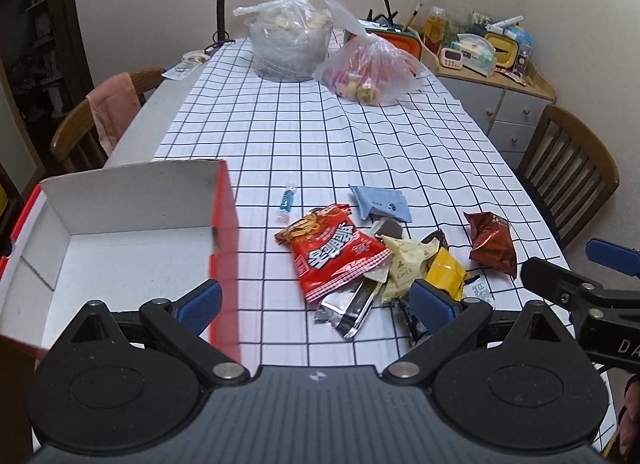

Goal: Organize snacks
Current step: 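Grasp the blue candy with the left tool while the right tool grasps the brown Oreo packet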

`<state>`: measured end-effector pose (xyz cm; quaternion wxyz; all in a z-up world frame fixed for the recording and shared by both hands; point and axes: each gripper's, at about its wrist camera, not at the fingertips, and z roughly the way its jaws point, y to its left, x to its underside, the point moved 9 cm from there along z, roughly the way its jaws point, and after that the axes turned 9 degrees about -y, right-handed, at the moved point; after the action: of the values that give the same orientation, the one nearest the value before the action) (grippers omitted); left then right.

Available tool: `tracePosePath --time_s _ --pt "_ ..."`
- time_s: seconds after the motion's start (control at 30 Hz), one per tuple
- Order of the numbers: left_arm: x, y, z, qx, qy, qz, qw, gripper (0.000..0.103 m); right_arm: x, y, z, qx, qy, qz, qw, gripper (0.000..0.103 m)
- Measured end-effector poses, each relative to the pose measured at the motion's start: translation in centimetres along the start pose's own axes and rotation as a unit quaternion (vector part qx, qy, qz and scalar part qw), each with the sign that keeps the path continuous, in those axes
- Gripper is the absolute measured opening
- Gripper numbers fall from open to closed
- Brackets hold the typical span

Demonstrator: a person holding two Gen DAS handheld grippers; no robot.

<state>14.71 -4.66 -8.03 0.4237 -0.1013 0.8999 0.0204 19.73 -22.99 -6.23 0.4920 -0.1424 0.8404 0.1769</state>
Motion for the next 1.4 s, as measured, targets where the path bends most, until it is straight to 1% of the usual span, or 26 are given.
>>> tracePosePath --time_s 0.13,0.23,0.33,0.43,0.5,0.63,0.7,0.73,0.8,0.9,1.0,1.03,1.07,1.13,1.33,1.4 --pt "-1.3 -0.8 1.8 0.0 0.007 -0.006 1.0 0.1 -0.8 -2.5 1.5 0.01 0.004 -0.009 1.0 0.099" --pt "-2.6 -1.2 3.5 0.001 0.015 -0.012 0.9998 0.1 -1.4 -4.5 3.2 0.017 0.019 -0.011 1.0 0.099" --pt "-4.1 -1.3 5.6 0.0 0.026 -0.019 0.9995 0.1 -1.5 -6.4 5.1 0.025 0.044 0.003 0.999 0.098" --pt "-5.3 -1.1 8.1 0.012 0.057 -0.031 0.9978 0.1 -1.4 -7.8 7.3 0.035 0.077 0.012 0.996 0.095" --pt "-6.1 -0.7 9.9 0.007 0.074 -0.028 0.9969 0.1 -1.2 -8.6 8.5 0.038 0.096 0.026 0.994 0.094" --pt "-7.7 0.2 13.0 -0.003 0.091 -0.031 0.9953 0.1 -0.7 -9.6 10.8 0.043 0.131 0.049 0.989 0.093" --pt "-8.2 0.4 14.7 -0.001 0.103 -0.025 0.9944 0.099 -0.2 -9.9 11.9 0.046 0.151 0.062 0.985 0.093" --pt "-8.3 0.7 15.5 -0.006 0.106 -0.022 0.9941 0.096 0.2 -10.0 12.4 0.046 0.16 0.07 0.984 0.093" --pt "-8.5 1.3 17.1 -0.001 0.116 -0.017 0.9931 0.095 0.9 -10.3 13.1 0.047 0.174 0.081 0.98 0.092" --pt "-8.1 2.4 19.6 -0.004 0.133 -0.015 0.991 0.093 1.9 -10.5 13.9 0.049 0.189 0.088 0.977 0.091" --pt "-7.1 3.2 21.8 -0.008 0.157 -0.016 0.9874 0.084 2.9 -10.6 14.7 0.053 0.204 0.094 0.973 0.088" --pt "-6.8 3.3 22.4 -0.008 0.162 -0.016 0.9866 0.076 3.2 -10.7 15.0 0.054 0.208 0.095 0.972 0.086" --pt "-6.6 3.4 23.0 -0.011 0.165 -0.011 0.9861 0.073 3.5 -10.7 15.1 0.055 0.212 0.095 0.971 0.085" --pt "-6.2 3.6 24.1 -0.018 0.177 -0.006 0.984 0.071 4.0 -10.8 15.5 0.055 0.218 0.097 0.97 0.083" --pt "-5.3 4.6 26.4 -0.024 0.195 -0.025 0.9803 0.056 4.7 -10.8 16.4 0.053 0.227 0.102 0.967 0.073" --pt "-5.1 4.8 26.9 -0.019 0.197 -0.034 0.9797 0.05 4.8 -10.8 16.6 0.051 0.229 0.103 0.967 0.072"
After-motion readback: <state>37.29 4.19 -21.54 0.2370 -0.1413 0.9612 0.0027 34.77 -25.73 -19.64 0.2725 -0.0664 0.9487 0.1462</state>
